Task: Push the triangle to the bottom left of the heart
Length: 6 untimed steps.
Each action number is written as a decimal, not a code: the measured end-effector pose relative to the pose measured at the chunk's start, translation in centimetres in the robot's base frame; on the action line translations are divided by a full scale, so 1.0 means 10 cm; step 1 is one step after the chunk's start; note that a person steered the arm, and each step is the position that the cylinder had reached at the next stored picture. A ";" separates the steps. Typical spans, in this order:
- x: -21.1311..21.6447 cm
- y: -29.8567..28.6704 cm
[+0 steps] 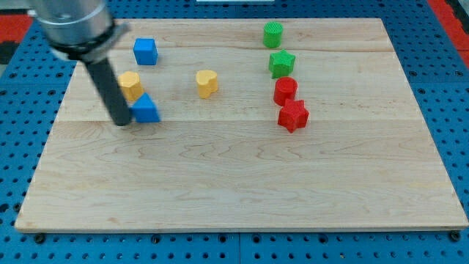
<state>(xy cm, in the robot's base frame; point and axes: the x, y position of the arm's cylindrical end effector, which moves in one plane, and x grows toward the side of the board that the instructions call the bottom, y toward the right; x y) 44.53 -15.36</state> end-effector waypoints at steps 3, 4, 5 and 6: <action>-0.06 -0.24; 0.01 0.54; 0.20 0.60; 0.55 1.69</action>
